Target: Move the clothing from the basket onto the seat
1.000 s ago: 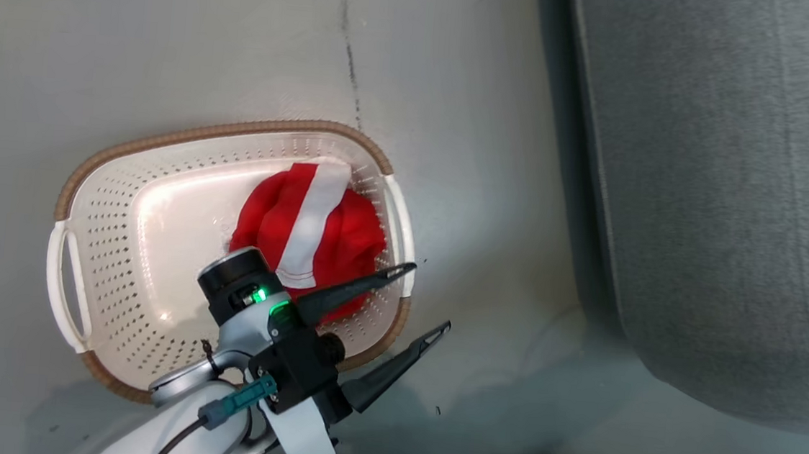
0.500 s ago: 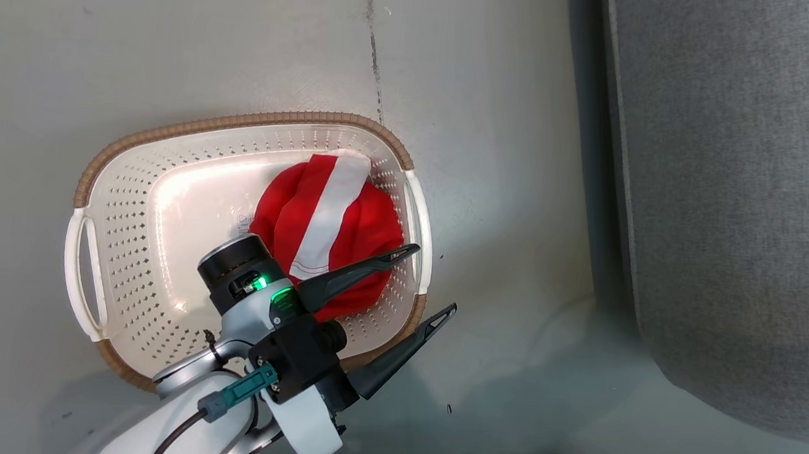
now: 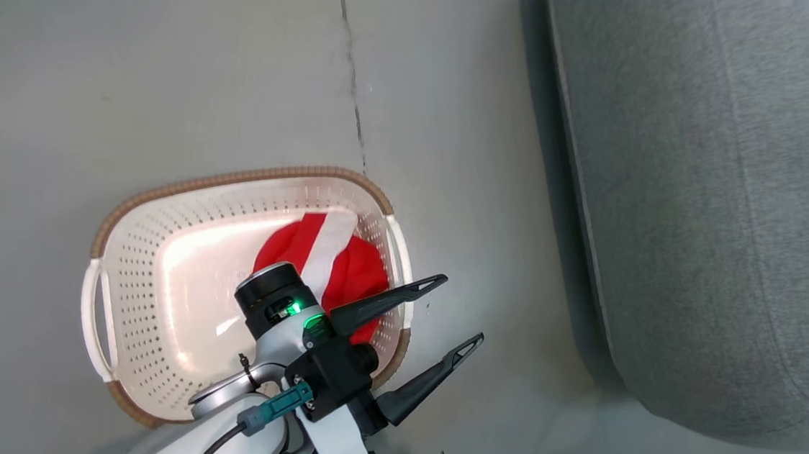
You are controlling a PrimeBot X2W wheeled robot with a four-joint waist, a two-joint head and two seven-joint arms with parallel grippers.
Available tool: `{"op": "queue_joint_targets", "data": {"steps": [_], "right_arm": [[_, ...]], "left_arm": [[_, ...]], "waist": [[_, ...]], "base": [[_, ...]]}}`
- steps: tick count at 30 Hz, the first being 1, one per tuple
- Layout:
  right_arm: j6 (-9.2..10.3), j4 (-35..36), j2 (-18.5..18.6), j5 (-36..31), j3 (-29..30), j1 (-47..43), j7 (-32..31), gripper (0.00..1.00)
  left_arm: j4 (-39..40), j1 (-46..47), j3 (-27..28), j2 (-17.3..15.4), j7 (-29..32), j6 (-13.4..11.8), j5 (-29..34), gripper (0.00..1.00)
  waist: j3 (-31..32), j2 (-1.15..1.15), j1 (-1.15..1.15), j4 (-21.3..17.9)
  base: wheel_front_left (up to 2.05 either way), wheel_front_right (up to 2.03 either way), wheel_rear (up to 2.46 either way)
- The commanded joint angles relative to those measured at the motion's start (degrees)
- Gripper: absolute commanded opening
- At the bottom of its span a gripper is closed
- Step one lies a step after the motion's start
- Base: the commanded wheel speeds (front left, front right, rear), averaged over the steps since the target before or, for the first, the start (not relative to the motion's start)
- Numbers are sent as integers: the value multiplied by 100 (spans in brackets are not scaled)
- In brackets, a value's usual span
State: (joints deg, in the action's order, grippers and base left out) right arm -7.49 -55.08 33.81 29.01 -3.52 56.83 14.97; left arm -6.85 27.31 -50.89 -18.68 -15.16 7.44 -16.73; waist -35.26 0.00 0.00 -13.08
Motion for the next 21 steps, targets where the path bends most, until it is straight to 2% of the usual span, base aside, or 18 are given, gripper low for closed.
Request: {"op": "queue_joint_targets", "data": {"steps": [1, 8, 17, 21], "right_arm": [[-1, 226, 85, -26, -48, -118, 25, 100], [-1, 1859, 215, -166, -115, -969, 24, 100], [-1, 3255, 41, -133, -143, -2037, 25, 100], [-1, 3538, -194, -248, 11, -2502, 24, 100]], "left_arm": [[-18, -39, 26, 29, -8, 4, 20, 100], [34, -344, 329, 366, -8, 4, 19, 100], [89, -785, 831, 796, -8, 4, -61, 100], [118, -1017, 1169, 941, -7, 4, -25, 100]], "waist": [[313, 0, 0, -26], [1090, 0, 0, 5], [1898, 0, 0, 354], [2201, 0, 0, 568]], "base": [[0, 0, 0], [0, 0, 0], [0, 0, 0], [0, 0, 0]]}}
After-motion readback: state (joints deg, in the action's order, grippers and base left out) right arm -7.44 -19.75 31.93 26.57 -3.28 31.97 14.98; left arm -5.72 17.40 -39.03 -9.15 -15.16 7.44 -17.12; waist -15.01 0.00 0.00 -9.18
